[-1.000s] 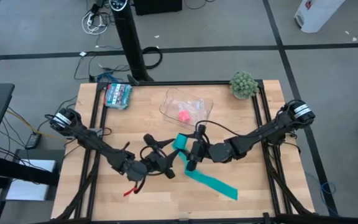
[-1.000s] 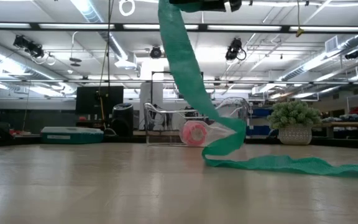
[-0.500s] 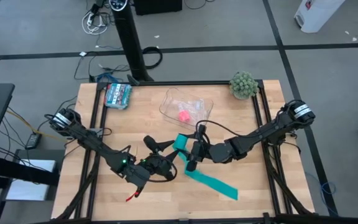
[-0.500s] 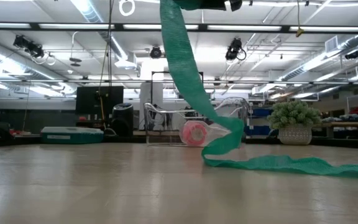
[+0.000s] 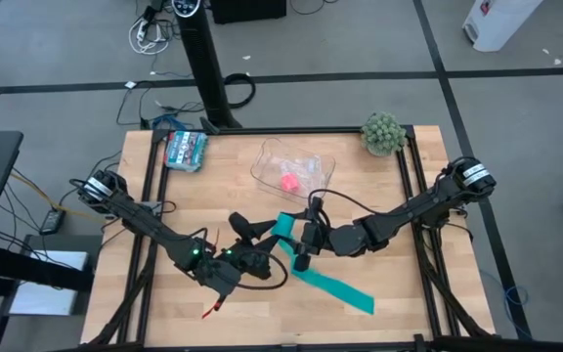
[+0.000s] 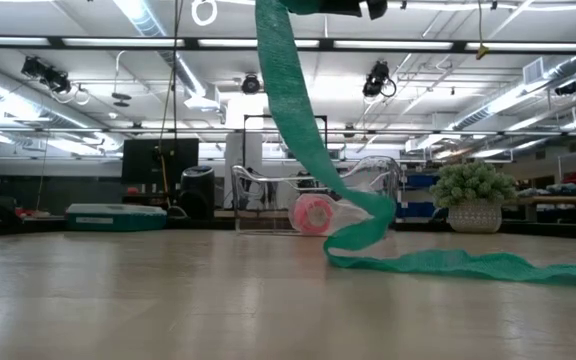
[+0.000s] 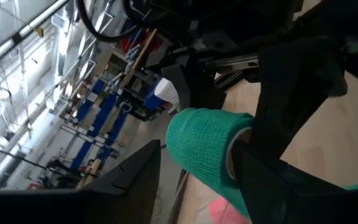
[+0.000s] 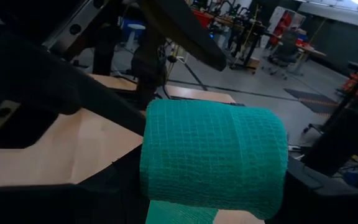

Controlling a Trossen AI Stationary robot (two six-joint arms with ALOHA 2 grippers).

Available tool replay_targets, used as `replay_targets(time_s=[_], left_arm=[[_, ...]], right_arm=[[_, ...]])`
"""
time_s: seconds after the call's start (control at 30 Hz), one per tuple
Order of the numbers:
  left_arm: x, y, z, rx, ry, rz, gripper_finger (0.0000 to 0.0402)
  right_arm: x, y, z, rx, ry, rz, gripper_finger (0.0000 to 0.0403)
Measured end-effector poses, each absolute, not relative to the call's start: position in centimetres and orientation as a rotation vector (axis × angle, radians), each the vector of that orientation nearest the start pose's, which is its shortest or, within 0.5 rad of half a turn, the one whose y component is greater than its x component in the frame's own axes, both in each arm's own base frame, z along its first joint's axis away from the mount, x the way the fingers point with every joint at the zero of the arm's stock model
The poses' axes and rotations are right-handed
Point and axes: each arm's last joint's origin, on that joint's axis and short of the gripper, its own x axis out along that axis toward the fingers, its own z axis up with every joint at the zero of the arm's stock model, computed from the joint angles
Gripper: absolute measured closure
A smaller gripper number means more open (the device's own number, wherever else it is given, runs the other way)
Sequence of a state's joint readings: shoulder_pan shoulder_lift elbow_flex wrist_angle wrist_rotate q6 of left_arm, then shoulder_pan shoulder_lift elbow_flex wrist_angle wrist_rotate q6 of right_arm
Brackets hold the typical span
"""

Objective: Roll bandage
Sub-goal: Roll the blue bandage

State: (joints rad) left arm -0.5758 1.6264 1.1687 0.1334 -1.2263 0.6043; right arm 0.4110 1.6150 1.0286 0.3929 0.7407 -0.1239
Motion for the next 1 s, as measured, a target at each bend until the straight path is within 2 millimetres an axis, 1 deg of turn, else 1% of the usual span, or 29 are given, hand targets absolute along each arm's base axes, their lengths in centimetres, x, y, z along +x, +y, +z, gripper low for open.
replay_targets(time_s=[0.13,0.27,0.37,0.47,0.6,0.87,1.0], left_arm=[[31.2,-17.0,28.6,0.908,0.428,0.557,0.0198],[31.7,-17.3,27.7,1.011,0.474,0.553,0.0198],[32.3,-17.6,26.7,1.101,0.518,0.594,0.0201],[32.8,-18.0,26.0,1.16,0.547,0.638,0.0212],[33.2,-18.2,25.9,1.141,0.537,0.677,0.0243],[33.2,-18.1,25.9,1.1,0.528,0.717,0.0327],[33.2,-18.2,26.3,1.051,0.502,0.742,0.0353]], right_arm=[[33.5,12.4,26.5,-0.223,0.18,-0.316,0.0172],[33.5,12.4,26.4,-0.223,0.18,-0.313,0.0172],[33.5,12.3,26.2,-0.218,0.193,-0.316,0.0172],[33.5,12.2,26.1,-0.205,0.201,-0.321,0.0172],[33.5,12.2,26.2,-0.184,0.191,-0.326,0.0172],[33.6,12.2,26.3,-0.146,0.174,-0.31,0.0172],[33.6,12.2,26.4,-0.138,0.169,-0.295,0.0171]])
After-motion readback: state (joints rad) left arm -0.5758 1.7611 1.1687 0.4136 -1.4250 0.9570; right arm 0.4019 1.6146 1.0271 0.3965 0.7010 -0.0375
